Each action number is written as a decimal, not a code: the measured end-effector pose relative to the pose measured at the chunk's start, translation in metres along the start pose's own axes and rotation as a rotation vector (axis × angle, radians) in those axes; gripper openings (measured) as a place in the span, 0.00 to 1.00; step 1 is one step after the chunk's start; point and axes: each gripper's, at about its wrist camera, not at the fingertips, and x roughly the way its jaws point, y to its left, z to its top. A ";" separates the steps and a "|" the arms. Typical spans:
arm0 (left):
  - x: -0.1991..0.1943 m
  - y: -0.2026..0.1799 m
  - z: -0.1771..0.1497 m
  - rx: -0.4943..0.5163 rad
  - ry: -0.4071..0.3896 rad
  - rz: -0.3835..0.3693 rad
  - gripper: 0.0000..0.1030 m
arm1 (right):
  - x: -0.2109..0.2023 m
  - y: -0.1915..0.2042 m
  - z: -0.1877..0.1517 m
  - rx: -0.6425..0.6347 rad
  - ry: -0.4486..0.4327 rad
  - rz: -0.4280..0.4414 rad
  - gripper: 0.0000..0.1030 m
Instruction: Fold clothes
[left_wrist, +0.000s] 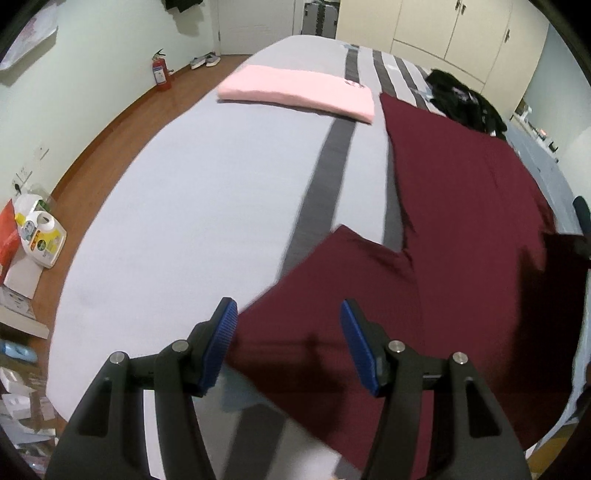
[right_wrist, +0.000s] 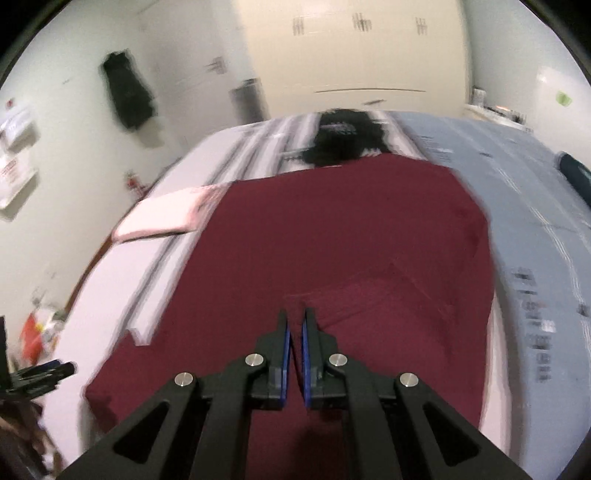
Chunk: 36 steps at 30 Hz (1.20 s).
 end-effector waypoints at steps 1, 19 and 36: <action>-0.003 0.008 0.000 -0.003 -0.004 -0.010 0.54 | 0.006 0.025 -0.003 -0.001 0.013 0.036 0.05; 0.048 -0.043 -0.009 0.028 0.099 -0.295 0.54 | 0.025 0.083 -0.115 -0.108 0.282 0.180 0.46; 0.095 -0.096 -0.009 0.013 0.183 -0.521 0.32 | 0.034 0.043 -0.144 -0.097 0.285 0.115 0.48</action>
